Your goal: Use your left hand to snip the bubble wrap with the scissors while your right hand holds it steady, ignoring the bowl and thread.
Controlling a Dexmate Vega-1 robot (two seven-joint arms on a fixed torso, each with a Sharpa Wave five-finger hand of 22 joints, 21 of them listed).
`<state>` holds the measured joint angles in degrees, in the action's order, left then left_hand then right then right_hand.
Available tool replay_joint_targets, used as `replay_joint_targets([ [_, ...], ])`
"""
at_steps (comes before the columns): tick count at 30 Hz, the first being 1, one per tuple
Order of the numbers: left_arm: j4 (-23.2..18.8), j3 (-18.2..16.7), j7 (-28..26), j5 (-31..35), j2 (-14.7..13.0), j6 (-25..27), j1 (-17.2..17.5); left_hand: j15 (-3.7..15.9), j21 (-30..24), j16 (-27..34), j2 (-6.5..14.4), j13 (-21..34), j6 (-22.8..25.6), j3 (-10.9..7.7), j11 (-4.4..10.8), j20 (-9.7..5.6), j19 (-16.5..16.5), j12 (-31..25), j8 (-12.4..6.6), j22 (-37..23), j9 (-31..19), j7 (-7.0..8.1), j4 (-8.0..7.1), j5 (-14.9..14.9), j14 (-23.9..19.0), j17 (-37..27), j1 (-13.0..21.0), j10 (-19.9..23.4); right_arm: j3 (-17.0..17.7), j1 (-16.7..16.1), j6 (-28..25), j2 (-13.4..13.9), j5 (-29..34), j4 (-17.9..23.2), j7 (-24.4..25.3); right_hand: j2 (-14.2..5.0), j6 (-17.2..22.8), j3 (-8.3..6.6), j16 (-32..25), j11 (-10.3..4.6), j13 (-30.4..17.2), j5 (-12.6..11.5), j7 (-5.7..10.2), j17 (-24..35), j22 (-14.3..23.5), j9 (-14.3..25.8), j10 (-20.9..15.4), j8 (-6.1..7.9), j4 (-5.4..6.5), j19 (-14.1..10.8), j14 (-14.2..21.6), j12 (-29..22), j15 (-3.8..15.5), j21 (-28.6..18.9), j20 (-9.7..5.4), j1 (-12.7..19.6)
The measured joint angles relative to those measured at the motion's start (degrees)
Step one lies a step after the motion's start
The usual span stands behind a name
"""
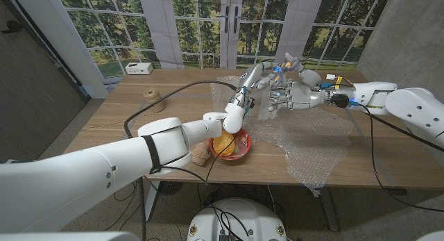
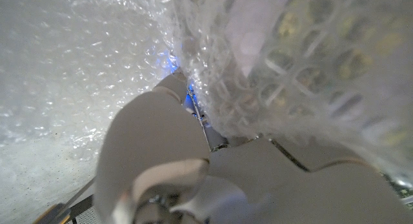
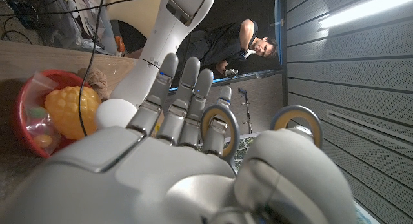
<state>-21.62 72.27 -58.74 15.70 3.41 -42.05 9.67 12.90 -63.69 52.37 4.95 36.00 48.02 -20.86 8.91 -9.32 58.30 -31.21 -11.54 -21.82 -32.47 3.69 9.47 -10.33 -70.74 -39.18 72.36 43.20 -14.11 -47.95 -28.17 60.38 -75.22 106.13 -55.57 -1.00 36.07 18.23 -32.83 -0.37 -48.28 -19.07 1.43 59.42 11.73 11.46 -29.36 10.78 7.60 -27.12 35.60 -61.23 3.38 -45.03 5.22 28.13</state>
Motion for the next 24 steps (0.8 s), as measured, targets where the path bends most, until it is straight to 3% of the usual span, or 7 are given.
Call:
replay_joint_targets([
  [12,0.1,-0.7,1.1,-1.8,0.4,-0.4,0.4,0.02,-1.4,1.0,0.2,7.8,-6.0,2.57,0.3,0.2,-0.4,-0.4,-4.15,1.6,-8.7,3.59,-0.38,0.0,0.0,2.0,2.5,-4.4,-1.0,1.0,-0.5,-0.5,0.5,-0.6,-0.9,0.0,0.0,0.0,0.0,0.01,0.0,0.0,0.0,-0.3,0.0,0.0,0.0,0.0,0.0,0.0,0.0,0.0,0.0,0.0,0.0,0.0],
  [20,0.1,-0.9,1.2,-2.2,0.5,-0.5,0.5,0.01,-1.6,1.3,1.1,13.5,-8.9,3.71,-0.36,0.1,-0.5,-2.8,-6.66,2.4,-14.1,4.38,-0.55,0.0,0.0,2.6,4.0,-7.7,-1.4,1.4,-0.7,-0.5,0.8,-0.9,-1.3,0.0,-0.3,0.0,0.0,0.12,0.0,0.0,-0.3,-0.3,0.0,0.0,0.1,0.0,0.0,0.0,0.0,0.0,0.0,0.0,0.0,0.0],
  [24,0.1,-1.1,1.6,-2.7,0.5,-0.9,0.6,0.0,-1.8,1.7,1.2,16.2,-9.1,4.74,0.19,0.26,-1.1,-4.2,-8.22,2.4,-16.5,4.21,-0.85,0.0,0.0,2.8,4.0,-8.4,-1.5,1.6,-0.7,-0.5,1.0,-1.0,-1.6,0.0,-0.3,0.0,0.0,0.2,0.0,0.0,-0.3,-0.3,0.0,0.0,0.2,0.0,0.0,0.0,0.0,0.0,0.0,0.0,0.0,0.0],
])
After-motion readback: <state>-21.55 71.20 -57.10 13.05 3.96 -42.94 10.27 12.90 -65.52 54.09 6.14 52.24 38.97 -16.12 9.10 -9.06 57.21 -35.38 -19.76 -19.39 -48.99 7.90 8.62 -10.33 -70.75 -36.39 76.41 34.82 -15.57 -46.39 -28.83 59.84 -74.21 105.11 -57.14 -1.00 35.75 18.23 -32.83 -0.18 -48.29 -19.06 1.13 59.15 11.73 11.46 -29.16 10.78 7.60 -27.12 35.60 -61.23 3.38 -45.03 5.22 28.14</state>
